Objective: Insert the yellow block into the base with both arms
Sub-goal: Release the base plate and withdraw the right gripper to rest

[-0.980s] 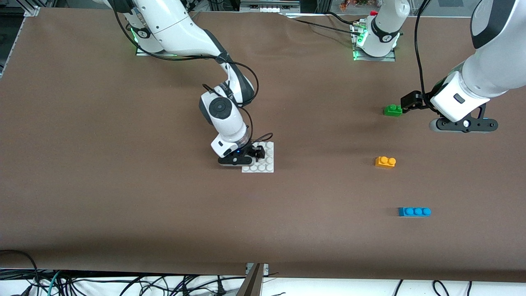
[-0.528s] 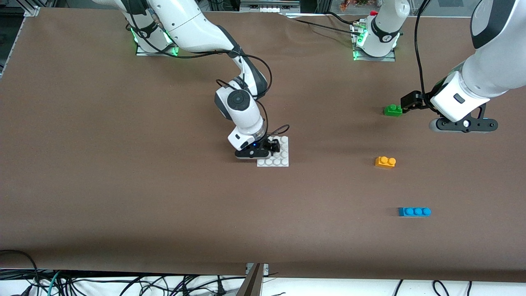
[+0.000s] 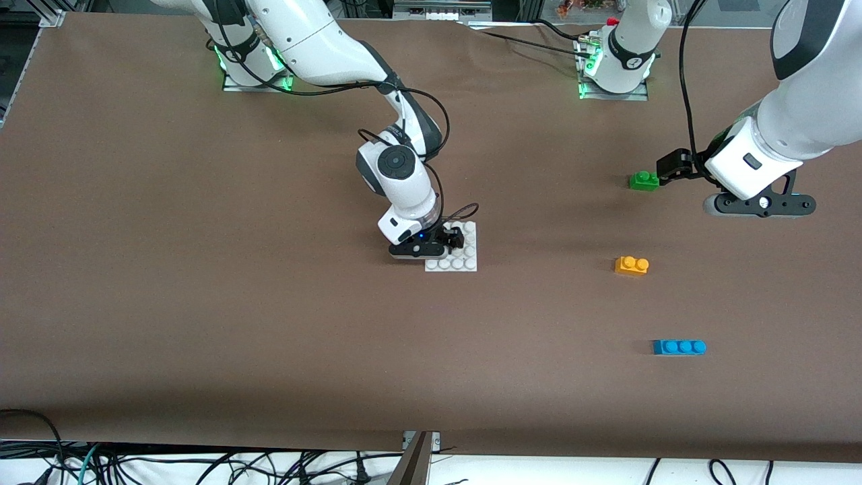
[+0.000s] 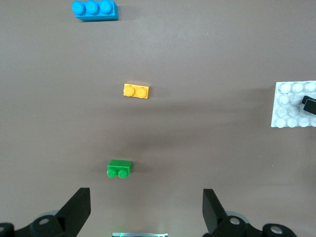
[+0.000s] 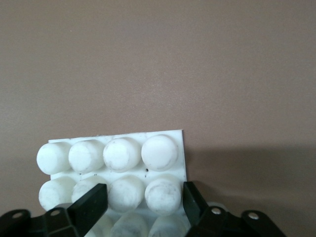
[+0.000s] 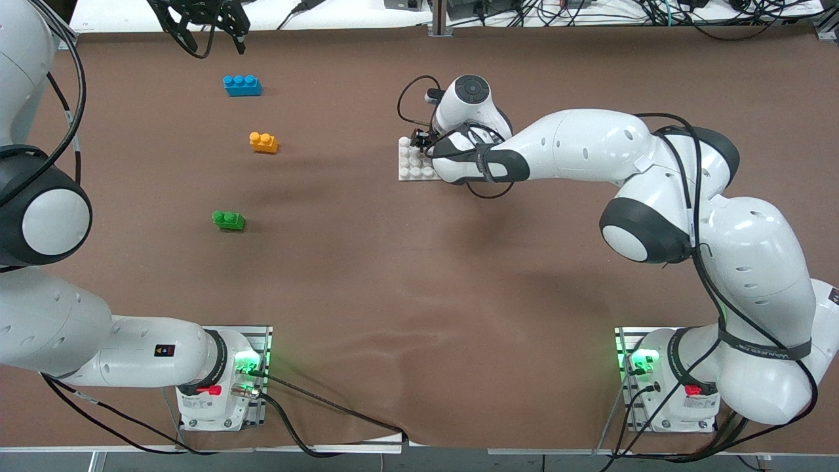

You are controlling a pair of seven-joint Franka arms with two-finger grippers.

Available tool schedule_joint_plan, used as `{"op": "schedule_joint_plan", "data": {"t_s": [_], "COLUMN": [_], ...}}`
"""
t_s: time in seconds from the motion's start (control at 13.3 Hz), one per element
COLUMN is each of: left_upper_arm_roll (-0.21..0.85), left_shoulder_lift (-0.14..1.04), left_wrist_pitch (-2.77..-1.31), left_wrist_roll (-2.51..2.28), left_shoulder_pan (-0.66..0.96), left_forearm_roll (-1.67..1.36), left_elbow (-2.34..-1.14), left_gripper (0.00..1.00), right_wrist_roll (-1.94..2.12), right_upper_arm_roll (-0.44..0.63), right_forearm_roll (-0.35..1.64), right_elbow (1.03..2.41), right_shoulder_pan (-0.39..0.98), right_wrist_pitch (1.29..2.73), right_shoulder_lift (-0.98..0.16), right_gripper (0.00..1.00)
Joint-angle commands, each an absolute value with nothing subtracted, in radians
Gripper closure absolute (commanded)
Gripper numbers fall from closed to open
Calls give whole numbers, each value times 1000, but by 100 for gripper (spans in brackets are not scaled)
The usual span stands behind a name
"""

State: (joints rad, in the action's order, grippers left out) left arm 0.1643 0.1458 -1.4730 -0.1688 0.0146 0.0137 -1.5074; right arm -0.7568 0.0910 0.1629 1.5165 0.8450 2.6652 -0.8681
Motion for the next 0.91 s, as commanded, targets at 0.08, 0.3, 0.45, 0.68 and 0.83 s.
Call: {"op": "schedule_joint_plan", "data": {"t_s": [0.08, 0.3, 0.45, 0.68, 0.83], "left_upper_arm_roll": [166, 166, 166, 170, 170], "left_shoulder_lift": [149, 149, 147, 146, 146], "left_wrist_pitch": [-1456, -1456, -1456, -1453, -1453], "left_wrist_roll": [-164, -164, -164, -166, -164], "left_shoulder_pan": [12, 12, 12, 11, 11], "left_forearm_roll": [-15, -15, -15, -17, -17], "left_elbow": [-1485, -1485, -1485, -1485, -1482], "left_gripper": [0, 0, 0, 0, 0], "right_wrist_roll": [-767, -758, -755, -723, -626], "right_upper_arm_roll": [97, 121, 135, 140, 150], "right_forearm_roll": [186, 184, 187, 187, 189], "right_elbow": [1486, 1338, 1232, 1210, 1216], "right_shoulder_pan": [838, 804, 781, 741, 692], "right_wrist_pitch": [2625, 2356, 2193, 2042, 1933], "right_shoulder_lift": [-902, -870, -858, -769, -700], "right_gripper": [14, 13, 12, 11, 7]}}
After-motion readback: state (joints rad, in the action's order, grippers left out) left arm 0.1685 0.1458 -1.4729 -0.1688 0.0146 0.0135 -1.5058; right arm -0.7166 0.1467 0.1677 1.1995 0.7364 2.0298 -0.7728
